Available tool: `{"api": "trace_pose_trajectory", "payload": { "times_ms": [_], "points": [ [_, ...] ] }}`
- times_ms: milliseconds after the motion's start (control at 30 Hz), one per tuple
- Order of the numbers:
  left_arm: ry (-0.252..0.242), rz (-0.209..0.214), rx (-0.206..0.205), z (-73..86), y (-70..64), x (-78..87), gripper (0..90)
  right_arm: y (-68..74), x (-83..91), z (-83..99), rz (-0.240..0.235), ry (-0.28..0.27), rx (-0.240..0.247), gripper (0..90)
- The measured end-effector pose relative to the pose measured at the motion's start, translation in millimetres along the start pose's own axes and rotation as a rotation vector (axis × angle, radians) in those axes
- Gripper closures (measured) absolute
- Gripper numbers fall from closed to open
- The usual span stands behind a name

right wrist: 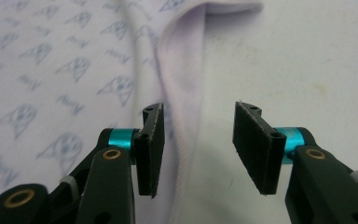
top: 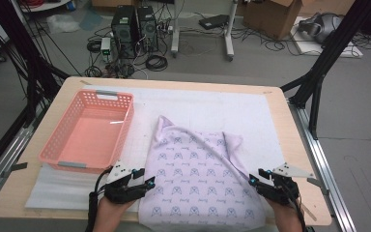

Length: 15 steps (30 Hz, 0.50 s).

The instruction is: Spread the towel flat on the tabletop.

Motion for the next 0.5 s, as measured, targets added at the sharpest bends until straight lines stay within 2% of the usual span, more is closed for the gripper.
{"api": "trace_pose_trajectory", "payload": {
  "times_ms": [67,133,267,400,433,467,500],
  "points": [
    [0.000,0.004,-0.002,-4.1,1.4,-5.4,47.2,-6.7,-5.6,-11.5,0.022,-0.014,-0.019,51.9],
    [-0.001,0.007,-0.004,-8.1,3.5,-10.6,47.2,-8.9,-15.4,-23.0,0.023,-0.018,-0.023,52.1],
    [0.000,0.011,-0.003,-15.2,8.7,-19.1,47.2,-7.2,-49.5,-42.7,-0.003,0.015,-0.015,52.4],
    [-0.001,0.014,0.006,-22.3,15.3,-26.5,47.1,-8.8,-79.6,-61.1,-0.008,0.028,-0.051,49.2],
    [-0.001,0.012,0.009,-23.6,16.7,-29.1,47.1,-11.1,-85.8,-64.4,0.006,0.041,-0.044,51.1],
    [0.001,0.015,0.011,-24.6,17.5,-31.8,47.0,-13.6,-91.2,-66.5,0.011,0.057,-0.046,58.9],
    [0.005,0.015,0.013,-25.7,18.3,-34.6,47.0,-16.3,-94.1,-67.3,0.019,0.083,-0.040,74.3]
  ]
}}
Point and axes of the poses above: each handheld gripper's, and its own axes: x roughly backward along the jaws, z roughly out of its underside, y roughly to its left, the point moved 9 cm from there along -x, roughly forward along the jaws, and after that the axes turned 12 degrees about -z, right-handed, at the moved point
